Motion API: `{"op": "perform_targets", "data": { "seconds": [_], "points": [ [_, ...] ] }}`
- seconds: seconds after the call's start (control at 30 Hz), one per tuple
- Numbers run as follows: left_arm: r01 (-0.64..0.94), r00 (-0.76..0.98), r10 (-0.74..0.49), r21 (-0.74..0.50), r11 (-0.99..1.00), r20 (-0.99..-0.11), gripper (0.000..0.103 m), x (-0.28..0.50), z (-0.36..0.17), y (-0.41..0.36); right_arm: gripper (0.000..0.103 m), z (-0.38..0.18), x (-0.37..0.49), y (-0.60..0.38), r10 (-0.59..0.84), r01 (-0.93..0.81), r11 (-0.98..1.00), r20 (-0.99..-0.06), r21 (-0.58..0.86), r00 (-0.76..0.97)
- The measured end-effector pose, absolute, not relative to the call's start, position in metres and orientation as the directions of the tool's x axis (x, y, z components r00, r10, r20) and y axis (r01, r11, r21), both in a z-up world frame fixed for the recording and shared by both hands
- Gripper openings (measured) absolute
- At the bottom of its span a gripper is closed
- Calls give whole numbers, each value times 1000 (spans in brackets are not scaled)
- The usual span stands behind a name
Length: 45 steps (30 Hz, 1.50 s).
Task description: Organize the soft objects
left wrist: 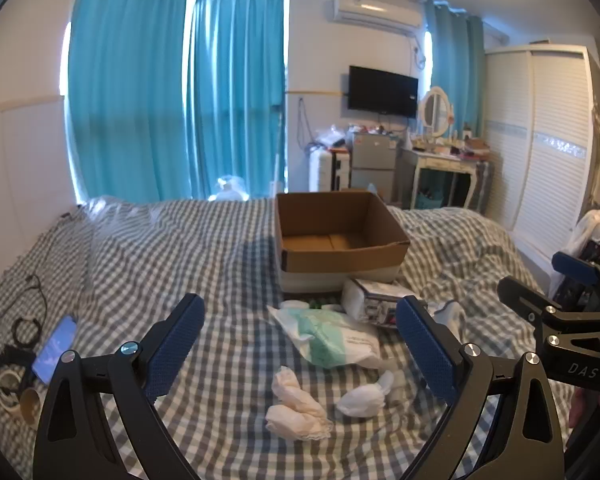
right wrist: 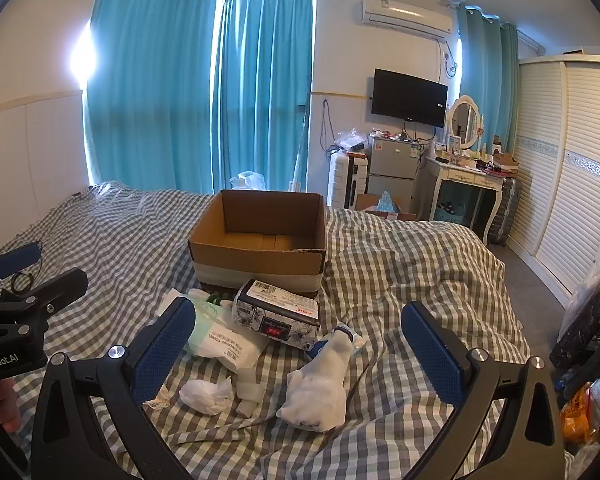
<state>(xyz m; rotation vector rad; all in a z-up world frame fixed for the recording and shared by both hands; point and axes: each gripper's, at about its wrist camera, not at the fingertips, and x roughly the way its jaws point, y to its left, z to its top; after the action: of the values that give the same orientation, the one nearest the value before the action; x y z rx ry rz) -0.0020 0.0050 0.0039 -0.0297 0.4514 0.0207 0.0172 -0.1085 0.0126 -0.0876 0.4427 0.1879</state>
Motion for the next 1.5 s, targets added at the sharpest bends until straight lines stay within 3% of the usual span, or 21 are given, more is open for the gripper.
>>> {"op": "perform_targets", "data": {
  "seconds": [1.5],
  "points": [
    [-27,901,15,-21,999,-434,98,-3,3,6,103,5,17,-107,164,-205,978,-444,-47,881]
  ]
}}
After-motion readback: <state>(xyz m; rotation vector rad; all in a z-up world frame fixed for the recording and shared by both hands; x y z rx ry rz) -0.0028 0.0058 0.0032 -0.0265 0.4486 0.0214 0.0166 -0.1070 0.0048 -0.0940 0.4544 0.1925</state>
